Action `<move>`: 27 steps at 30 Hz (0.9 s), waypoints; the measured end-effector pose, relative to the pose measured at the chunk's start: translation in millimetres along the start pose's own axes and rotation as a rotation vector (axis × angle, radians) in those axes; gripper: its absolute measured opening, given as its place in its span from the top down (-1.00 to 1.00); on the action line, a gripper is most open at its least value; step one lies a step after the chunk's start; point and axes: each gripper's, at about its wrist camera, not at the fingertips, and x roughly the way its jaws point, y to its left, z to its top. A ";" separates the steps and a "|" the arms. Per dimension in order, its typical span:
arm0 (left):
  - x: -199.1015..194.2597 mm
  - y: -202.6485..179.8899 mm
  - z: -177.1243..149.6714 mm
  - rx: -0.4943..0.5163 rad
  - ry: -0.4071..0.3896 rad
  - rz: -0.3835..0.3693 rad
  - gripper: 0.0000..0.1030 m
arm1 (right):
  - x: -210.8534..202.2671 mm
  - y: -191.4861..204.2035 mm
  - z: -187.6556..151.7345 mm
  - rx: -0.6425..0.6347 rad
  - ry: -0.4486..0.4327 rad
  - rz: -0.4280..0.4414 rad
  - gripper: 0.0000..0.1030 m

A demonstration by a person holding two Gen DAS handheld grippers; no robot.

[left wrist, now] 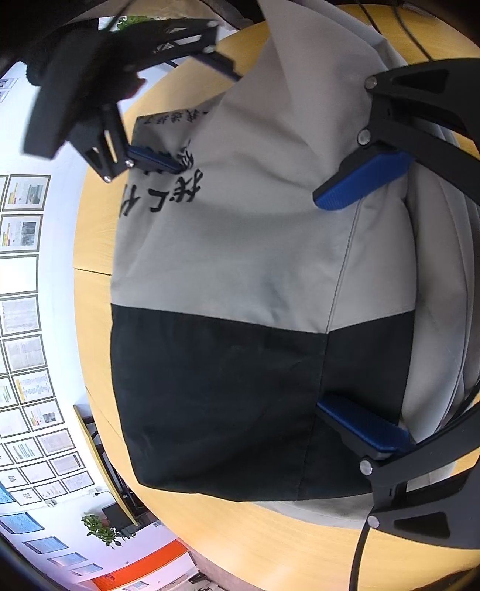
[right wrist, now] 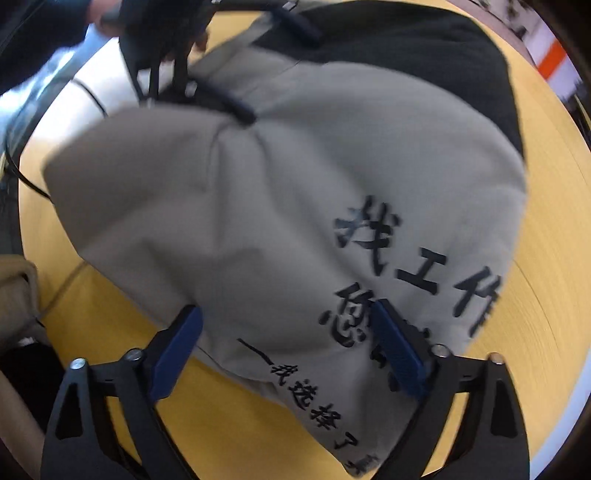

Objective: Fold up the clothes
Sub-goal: 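Grasp the printed beige edge of the black-and-beige jacket with the right gripper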

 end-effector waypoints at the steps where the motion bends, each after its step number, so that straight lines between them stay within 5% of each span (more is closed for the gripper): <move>1: 0.1 -2.4 0.5 0.002 0.002 0.001 -1.00 | -7.2 -1.7 0.3 0.010 -0.003 0.011 -1.00; 3: -0.5 -6.1 -0.3 0.003 0.004 0.001 -0.99 | -22.4 -5.5 1.1 0.033 -0.010 0.032 -0.96; 5: -3.4 -8.3 -3.0 0.001 0.001 0.000 -1.00 | -37.6 -9.2 1.8 0.055 -0.017 0.054 -0.34; 6: -4.8 -9.4 -4.3 0.001 0.000 0.000 -1.00 | -50.4 -17.4 0.6 0.096 -0.030 0.086 -0.24; 10: -14.5 -8.3 -21.6 -0.005 -0.013 0.002 -1.00 | -86.8 -40.5 -14.0 0.143 -0.017 0.124 -0.35; 18: -25.6 -9.3 -28.3 0.000 -0.008 -0.004 -1.00 | -68.0 -61.5 -32.1 0.234 0.015 0.241 -0.35; 23: -23.5 -18.3 -23.9 0.004 -0.008 -0.007 -1.00 | -72.9 -81.3 -42.9 0.301 -0.002 0.201 0.53; 27: -27.9 -22.9 -27.8 0.005 -0.011 -0.010 -1.00 | -117.7 -84.6 -46.6 0.281 -0.054 0.147 0.53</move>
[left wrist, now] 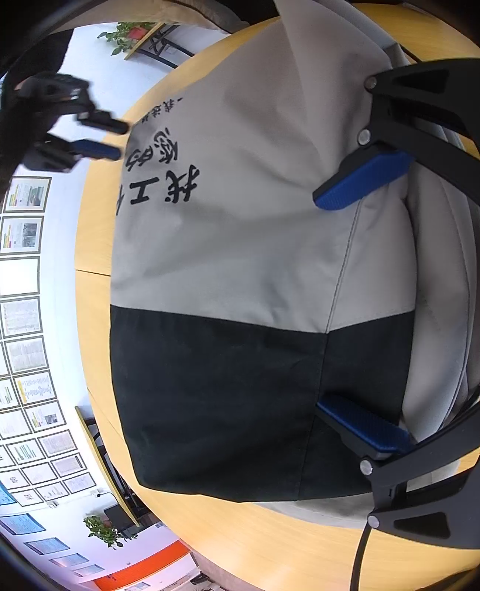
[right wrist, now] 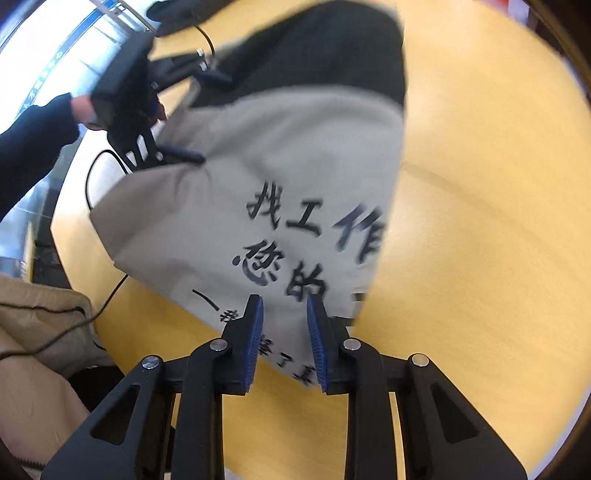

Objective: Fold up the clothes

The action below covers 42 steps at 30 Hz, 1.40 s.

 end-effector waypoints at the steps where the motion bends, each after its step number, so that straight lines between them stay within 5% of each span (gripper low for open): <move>1: 0.0 -1.9 -0.5 0.001 0.000 0.000 -1.00 | 1.1 0.0 -1.6 -0.005 0.018 -0.014 0.56; 4: -4.3 -4.0 -6.4 0.004 0.000 -0.001 -1.00 | 10.3 2.0 -5.0 -0.026 0.095 -0.053 0.90; 7: -4.6 -3.4 -6.4 0.007 0.001 -0.004 -1.00 | 26.9 -5.6 -4.6 -0.011 0.124 -0.059 1.00; 27: -15.2 -8.2 -13.0 0.004 -0.007 -0.009 -0.99 | 26.0 -14.1 -4.3 0.014 0.194 -0.019 1.00; 30: -17.9 -8.6 -15.0 -0.001 -0.005 -0.015 -0.99 | 6.3 4.5 -0.5 -0.049 0.164 -0.003 0.95; 35: -22.6 -9.4 -19.3 -0.016 -0.008 -0.019 -0.99 | -34.1 86.6 42.4 -0.200 -0.084 0.273 0.94; 38: -25.6 -11.3 -20.7 -0.017 -0.002 -0.020 -0.99 | 9.1 136.6 48.0 -0.314 -0.021 0.318 0.96; 42: -31.2 -13.0 -25.3 -0.025 0.003 -0.038 -1.00 | 46.2 153.4 17.9 -0.362 0.059 0.260 0.95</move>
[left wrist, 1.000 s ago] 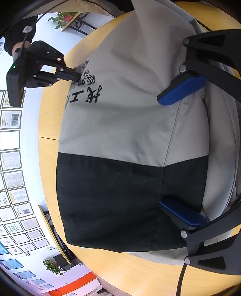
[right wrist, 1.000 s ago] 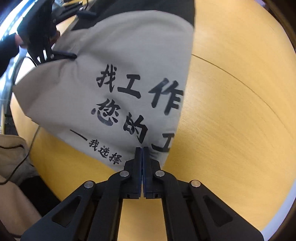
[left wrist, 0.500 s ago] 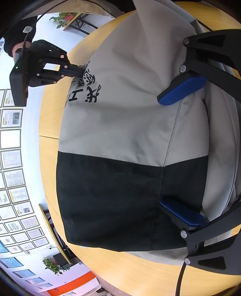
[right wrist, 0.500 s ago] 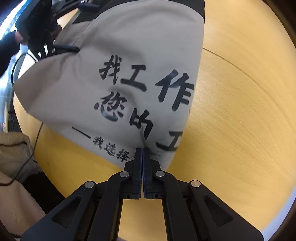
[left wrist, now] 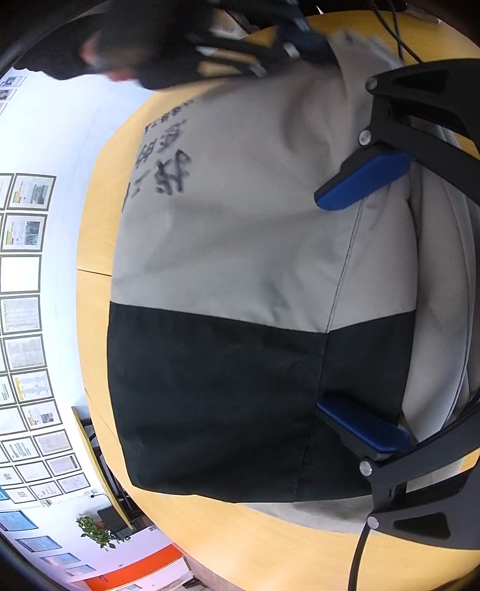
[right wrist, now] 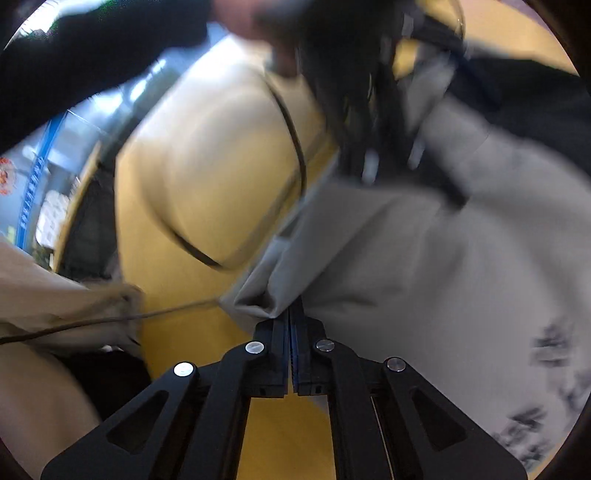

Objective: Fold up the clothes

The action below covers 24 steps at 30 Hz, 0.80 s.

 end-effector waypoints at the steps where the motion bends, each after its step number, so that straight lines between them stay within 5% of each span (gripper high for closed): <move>1: -4.3 -1.6 -3.0 -0.006 0.001 0.000 -0.99 | 1.6 1.0 -2.6 -0.017 -0.015 -0.004 0.98; 6: -30.5 3.9 5.2 -0.089 0.057 0.052 -0.99 | 20.3 15.7 8.5 -0.150 -0.098 -0.051 0.95; 10: -82.8 1.4 23.4 -0.227 -0.024 0.049 -0.99 | -7.3 14.2 -5.3 -0.173 -0.278 0.007 0.96; 14: -61.8 -24.7 39.8 -0.137 -0.019 -0.033 -1.00 | -46.6 26.6 -24.0 -0.230 -0.434 0.059 0.81; 17: -39.4 -25.7 20.4 -0.164 0.023 -0.047 -1.00 | -33.2 30.5 -18.6 -0.250 -0.431 0.019 0.82; 20: -28.2 -26.2 5.4 -0.184 0.034 -0.053 -0.99 | -41.9 30.1 -25.8 -0.218 -0.473 0.091 0.82; 24: -36.6 -40.7 -2.0 -0.110 0.038 -0.018 -0.99 | -86.7 24.8 -43.9 -0.171 -0.558 0.112 0.82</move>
